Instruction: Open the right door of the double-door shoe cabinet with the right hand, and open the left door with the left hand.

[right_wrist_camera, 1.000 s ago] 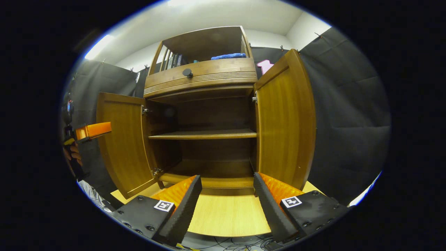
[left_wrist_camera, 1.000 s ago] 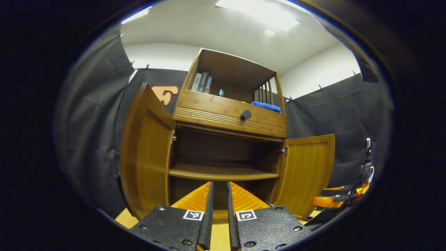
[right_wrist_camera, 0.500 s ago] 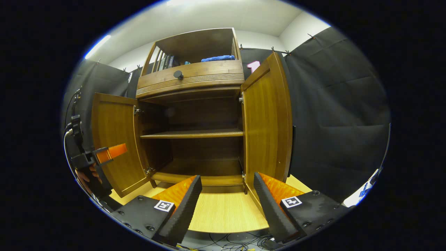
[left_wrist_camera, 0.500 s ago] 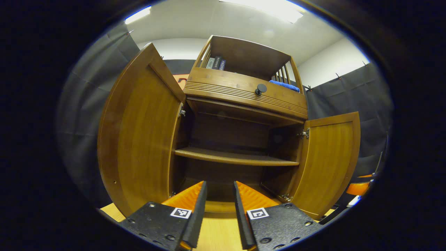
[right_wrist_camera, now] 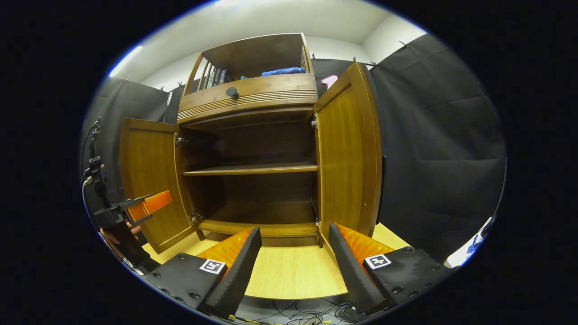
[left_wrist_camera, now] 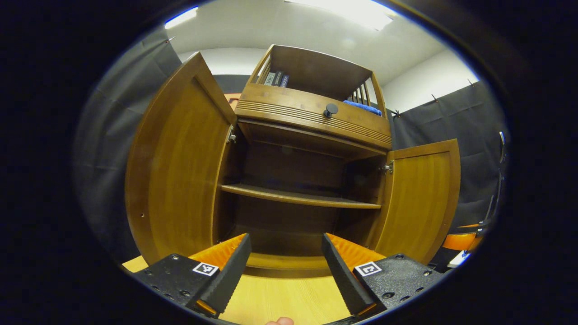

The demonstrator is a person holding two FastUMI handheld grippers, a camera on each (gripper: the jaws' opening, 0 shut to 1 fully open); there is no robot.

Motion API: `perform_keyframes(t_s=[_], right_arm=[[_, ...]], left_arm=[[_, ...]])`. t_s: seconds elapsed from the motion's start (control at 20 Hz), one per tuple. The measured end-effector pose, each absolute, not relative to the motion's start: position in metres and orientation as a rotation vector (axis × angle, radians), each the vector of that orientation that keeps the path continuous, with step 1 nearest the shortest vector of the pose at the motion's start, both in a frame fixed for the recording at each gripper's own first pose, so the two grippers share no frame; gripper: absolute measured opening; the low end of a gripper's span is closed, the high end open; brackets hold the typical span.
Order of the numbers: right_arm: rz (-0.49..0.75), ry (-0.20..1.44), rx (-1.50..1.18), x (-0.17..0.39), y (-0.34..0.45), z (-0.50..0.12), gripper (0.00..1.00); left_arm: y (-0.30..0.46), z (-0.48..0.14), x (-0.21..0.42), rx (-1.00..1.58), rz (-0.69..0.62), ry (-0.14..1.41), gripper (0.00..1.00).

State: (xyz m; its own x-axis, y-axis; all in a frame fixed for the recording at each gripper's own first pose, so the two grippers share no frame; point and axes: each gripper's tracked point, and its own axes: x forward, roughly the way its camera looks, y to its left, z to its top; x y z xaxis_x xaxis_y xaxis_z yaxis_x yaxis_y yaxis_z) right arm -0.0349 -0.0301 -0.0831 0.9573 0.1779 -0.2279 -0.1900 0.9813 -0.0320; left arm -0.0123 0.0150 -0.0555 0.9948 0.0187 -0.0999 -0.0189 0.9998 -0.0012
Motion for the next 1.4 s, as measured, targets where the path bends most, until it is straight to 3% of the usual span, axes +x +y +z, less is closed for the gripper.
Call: perform_keyframes(t_s=[0.1, 0.2, 0.5, 0.75, 0.8, 0.9, 1.1, 1.15, 1.2, 1.25, 1.4], right_arm=[[0.191, 0.226, -0.057, -0.0338, -0.0286, -0.0832, 0.87], [0.192, 0.221, -0.058, -0.0338, -0.0277, -0.0822, 1.00], [0.187, 0.217, -0.055, -0.0326, -0.0278, -0.0827, 0.87], [0.187, 0.214, -0.058, -0.0314, -0.0267, -0.0820, 0.87], [0.186, 0.213, -0.057, -0.0319, -0.0270, -0.0816, 0.97], [0.185, 0.212, -0.053, -0.0302, -0.0266, -0.0820, 1.00], [0.184, 0.211, -0.049, -0.0280, -0.0271, -0.0824, 1.00], [0.184, 0.210, -0.048, -0.0271, -0.0265, -0.0823, 0.87], [0.184, 0.209, -0.047, -0.0263, -0.0263, -0.0821, 0.97], [0.184, 0.209, -0.046, -0.0262, -0.0268, -0.0819, 0.87], [0.182, 0.210, -0.045, -0.0254, -0.0270, -0.0834, 0.87]], left_arm=[[0.0156, -0.0567, -0.0138, 0.005, 0.020, 0.108, 0.91], [0.0151, -0.0591, -0.0156, 0.008, 0.018, 0.113, 0.91], [0.0151, -0.0576, -0.0161, 0.023, 0.011, 0.105, 0.91], [0.0146, -0.0586, -0.0149, 0.032, 0.007, 0.102, 0.92], [0.0148, -0.0584, -0.0140, 0.033, 0.006, 0.101, 0.92], [0.0144, -0.0576, -0.0130, 0.038, 0.005, 0.099, 0.92], [0.0158, -0.0576, -0.0114, 0.051, 0.005, 0.096, 0.92], [0.0153, -0.0575, -0.0108, 0.053, 0.004, 0.095, 0.92], [0.0153, -0.0574, -0.0107, 0.054, 0.003, 0.095, 0.92], [0.0158, -0.0575, -0.0106, 0.054, 0.002, 0.096, 0.92], [0.0161, -0.0600, -0.0081, 0.057, 0.000, 0.100, 0.92]])
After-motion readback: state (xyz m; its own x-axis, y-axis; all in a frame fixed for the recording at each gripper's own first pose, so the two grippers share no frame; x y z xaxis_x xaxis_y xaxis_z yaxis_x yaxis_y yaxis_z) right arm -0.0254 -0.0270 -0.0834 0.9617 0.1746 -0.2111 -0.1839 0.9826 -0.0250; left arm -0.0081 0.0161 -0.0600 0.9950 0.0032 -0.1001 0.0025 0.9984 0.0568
